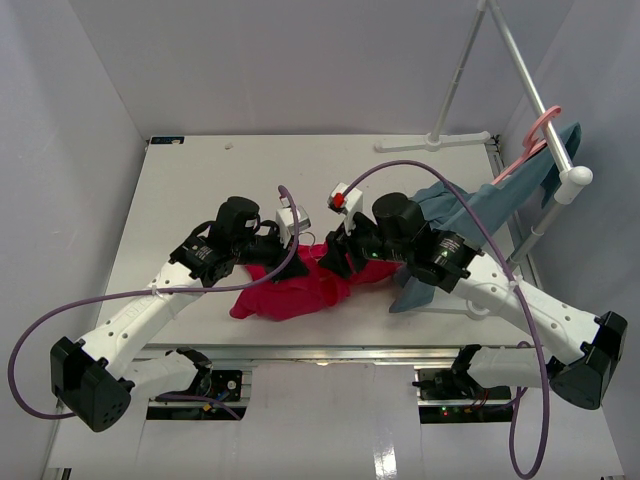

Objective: Place the t-shirt on the hanger

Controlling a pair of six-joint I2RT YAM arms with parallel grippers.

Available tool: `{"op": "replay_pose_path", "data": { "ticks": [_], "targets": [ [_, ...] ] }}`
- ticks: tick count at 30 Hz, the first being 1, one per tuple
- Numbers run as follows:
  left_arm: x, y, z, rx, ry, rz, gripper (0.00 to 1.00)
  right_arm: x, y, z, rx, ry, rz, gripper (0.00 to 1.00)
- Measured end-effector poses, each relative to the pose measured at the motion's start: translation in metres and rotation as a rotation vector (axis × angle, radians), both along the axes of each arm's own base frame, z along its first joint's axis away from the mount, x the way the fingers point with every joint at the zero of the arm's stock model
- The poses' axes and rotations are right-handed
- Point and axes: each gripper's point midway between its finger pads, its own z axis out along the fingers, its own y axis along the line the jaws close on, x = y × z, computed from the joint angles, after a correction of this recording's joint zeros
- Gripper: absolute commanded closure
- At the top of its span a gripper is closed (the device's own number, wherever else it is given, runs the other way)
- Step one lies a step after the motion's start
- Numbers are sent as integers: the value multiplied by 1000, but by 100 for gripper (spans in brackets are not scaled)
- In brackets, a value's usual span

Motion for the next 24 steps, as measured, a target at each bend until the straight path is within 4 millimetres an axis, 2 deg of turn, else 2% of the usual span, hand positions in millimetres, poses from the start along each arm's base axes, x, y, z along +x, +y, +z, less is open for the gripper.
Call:
{"op": "replay_pose_path", "data": {
  "ticks": [10,18,21,23,24],
  "targets": [
    [-4,-2,1,-15,19,-13,100,4,14,34,81,-78,50,44],
    [-10,-5,2,-33,36,-46,100,11,33,30,98,-102,94,50],
    [-12,-6,3,-41,40,-56,100,14,37,31,110,-111,95,55],
    [-13,-6,3,-45,44,-61,100,16,40,33,129,-122,93,65],
    [-14,-6,3,-46,46,-63,100,16,41,35,143,-130,92,75]
  ]
}}
